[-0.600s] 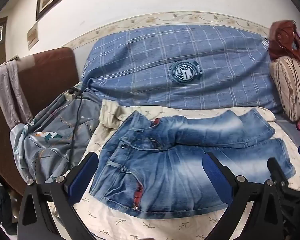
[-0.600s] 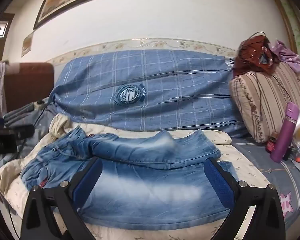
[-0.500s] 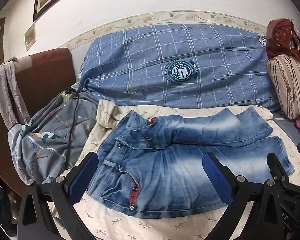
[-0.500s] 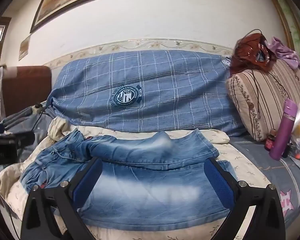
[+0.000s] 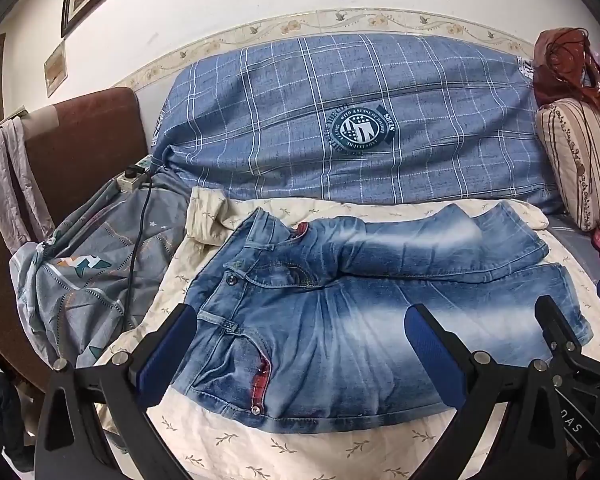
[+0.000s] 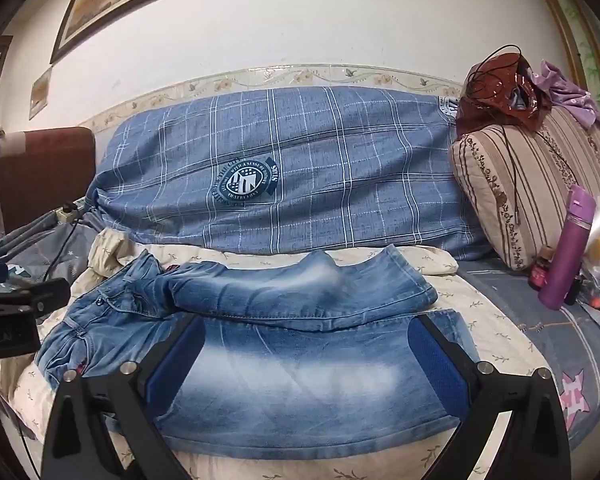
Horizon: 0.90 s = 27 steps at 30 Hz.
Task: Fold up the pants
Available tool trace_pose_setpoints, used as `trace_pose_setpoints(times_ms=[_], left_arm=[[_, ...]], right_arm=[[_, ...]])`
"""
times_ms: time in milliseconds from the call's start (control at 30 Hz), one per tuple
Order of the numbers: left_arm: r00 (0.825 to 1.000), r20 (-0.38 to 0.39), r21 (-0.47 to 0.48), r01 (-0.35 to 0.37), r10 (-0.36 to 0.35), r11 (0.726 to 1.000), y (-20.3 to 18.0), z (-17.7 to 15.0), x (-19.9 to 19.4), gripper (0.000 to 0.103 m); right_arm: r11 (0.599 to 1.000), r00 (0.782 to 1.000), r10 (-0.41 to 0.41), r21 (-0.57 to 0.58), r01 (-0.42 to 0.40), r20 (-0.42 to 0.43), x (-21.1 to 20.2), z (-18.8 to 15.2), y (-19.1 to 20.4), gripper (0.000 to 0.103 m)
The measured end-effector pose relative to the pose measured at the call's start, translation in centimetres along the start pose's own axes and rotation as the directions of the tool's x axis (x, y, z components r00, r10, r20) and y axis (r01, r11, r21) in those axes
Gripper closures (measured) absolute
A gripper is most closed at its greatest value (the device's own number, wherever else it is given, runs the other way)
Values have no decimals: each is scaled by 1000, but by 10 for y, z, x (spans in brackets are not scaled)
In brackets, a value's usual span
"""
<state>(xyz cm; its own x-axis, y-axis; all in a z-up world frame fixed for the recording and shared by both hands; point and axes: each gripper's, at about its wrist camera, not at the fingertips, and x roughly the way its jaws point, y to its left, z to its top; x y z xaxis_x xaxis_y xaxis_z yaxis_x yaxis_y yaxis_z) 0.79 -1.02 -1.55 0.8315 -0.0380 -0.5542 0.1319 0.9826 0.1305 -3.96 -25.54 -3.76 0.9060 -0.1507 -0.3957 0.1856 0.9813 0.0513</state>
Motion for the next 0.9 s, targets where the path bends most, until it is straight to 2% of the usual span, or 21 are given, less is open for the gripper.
trace_pose_setpoints(times_ms=[333, 667, 900], left_arm=[[1000, 15, 4, 14, -14, 1000, 3, -3, -1, 0], [999, 14, -19, -32, 32, 999, 17, -1, 4, 0], [999, 11, -36, -39, 40, 999, 26, -3, 6, 0]], right_arm=[[1000, 1000, -10, -22, 10, 6, 4, -1, 9, 0], [1000, 1000, -2, -23, 2, 3, 0, -2, 7, 0], [999, 1000, 4, -33, -4, 1, 1, -2, 7, 0]])
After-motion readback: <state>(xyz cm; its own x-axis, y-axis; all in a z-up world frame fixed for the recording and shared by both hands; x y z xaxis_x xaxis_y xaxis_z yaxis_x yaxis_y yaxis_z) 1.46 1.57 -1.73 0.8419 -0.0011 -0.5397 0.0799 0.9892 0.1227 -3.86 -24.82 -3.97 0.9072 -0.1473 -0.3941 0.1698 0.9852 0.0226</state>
